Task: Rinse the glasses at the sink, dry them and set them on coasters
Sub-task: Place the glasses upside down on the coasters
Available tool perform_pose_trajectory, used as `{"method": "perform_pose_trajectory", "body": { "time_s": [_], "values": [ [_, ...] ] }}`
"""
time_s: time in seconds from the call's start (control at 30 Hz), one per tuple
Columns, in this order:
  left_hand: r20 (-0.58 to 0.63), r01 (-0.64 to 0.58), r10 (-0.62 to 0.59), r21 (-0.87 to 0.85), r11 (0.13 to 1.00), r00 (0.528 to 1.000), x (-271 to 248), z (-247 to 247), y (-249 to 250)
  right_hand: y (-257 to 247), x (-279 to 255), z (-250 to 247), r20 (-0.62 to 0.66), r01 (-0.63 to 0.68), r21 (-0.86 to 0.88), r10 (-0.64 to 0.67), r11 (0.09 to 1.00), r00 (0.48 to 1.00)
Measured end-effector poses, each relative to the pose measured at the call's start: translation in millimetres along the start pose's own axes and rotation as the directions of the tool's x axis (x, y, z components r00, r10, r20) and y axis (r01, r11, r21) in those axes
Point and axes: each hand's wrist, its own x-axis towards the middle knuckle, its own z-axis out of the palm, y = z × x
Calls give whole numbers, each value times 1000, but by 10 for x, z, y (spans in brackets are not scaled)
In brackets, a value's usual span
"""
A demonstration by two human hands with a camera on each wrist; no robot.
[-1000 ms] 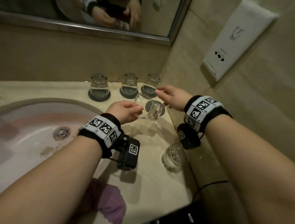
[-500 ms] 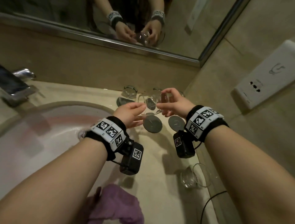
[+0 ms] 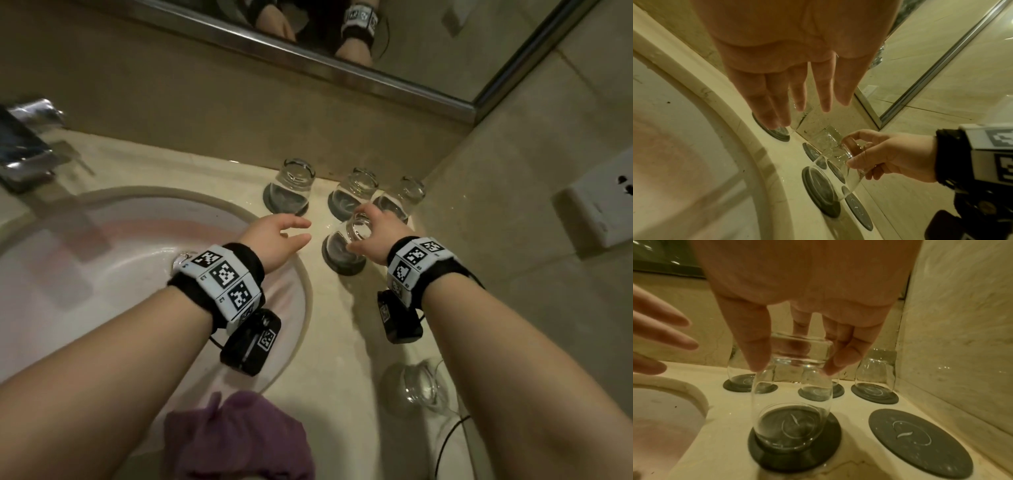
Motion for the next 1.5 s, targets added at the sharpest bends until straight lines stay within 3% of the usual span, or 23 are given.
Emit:
{"method": "perform_pose_trajectory", "body": {
  "time_s": [0.57, 0.7, 0.83, 1.07, 1.2, 1.3, 1.4, 1.5],
  "values": [
    [-4, 33, -33, 19, 999, 999, 17, 58, -38, 38, 66, 59, 35, -9, -58, 12, 998, 999],
    [64, -25, 21, 69, 997, 998, 6, 120, -1, 69, 13, 19, 34, 12, -33, -11, 999, 999],
    [173, -129, 97, 181, 975, 980, -42, 277, 120, 171, -131, -139, -49, -3, 50, 6, 999, 999],
    [396, -395, 258, 318, 862, 881, -329, 793, 421, 454, -623, -450, -187, -55, 55, 65, 997, 980],
    [579, -604, 335, 367, 707, 744, -489, 1162, 483, 665, -933, -429, -190, -92, 61, 102, 994, 976],
    [692, -698, 293, 420, 580, 660, -600, 1463, 510, 814, -1124, -383, -170, -128, 67, 137, 990, 976],
    [723, -702, 230, 462, 542, 652, -673, 1708, 479, 954, -1252, -370, -152, -151, 59, 158, 987, 976],
    [682, -667, 212, 519, 534, 700, -688, 1843, 445, 1053, -1338, -372, -144, -155, 68, 163, 986, 976]
  ]
}}
